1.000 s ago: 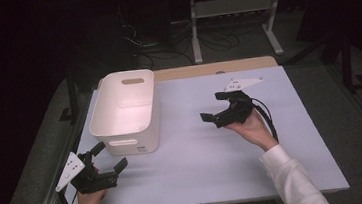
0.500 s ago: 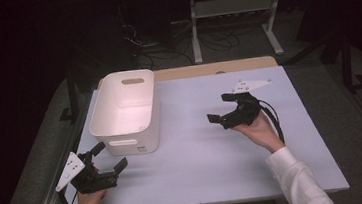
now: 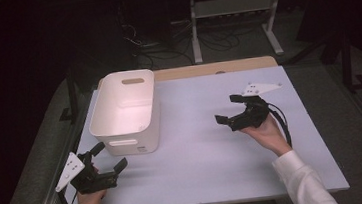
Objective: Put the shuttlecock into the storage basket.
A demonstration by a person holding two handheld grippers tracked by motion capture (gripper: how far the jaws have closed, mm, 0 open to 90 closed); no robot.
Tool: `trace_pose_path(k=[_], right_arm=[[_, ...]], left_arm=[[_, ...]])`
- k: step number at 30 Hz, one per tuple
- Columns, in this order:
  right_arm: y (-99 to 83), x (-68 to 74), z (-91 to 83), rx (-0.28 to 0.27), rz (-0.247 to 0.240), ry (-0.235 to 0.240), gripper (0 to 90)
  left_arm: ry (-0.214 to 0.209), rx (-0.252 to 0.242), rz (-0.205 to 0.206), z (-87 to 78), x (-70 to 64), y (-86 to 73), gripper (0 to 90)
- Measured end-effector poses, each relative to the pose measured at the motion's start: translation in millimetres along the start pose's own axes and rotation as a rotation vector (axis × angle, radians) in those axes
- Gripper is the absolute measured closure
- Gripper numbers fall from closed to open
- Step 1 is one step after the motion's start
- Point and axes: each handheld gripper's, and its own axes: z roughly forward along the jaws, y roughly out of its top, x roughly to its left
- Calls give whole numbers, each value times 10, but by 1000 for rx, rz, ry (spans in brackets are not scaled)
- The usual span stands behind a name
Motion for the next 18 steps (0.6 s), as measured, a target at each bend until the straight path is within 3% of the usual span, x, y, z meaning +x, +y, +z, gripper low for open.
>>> trace_pose_path(k=[12,18], right_arm=[[-116,-107,-219,-37,1,-63,0],[-155,-129,-282,-35,5,-70,0]], left_arm=[[1,5,5,0,0,0,0],[3,5,6,1,-1,1,0]])
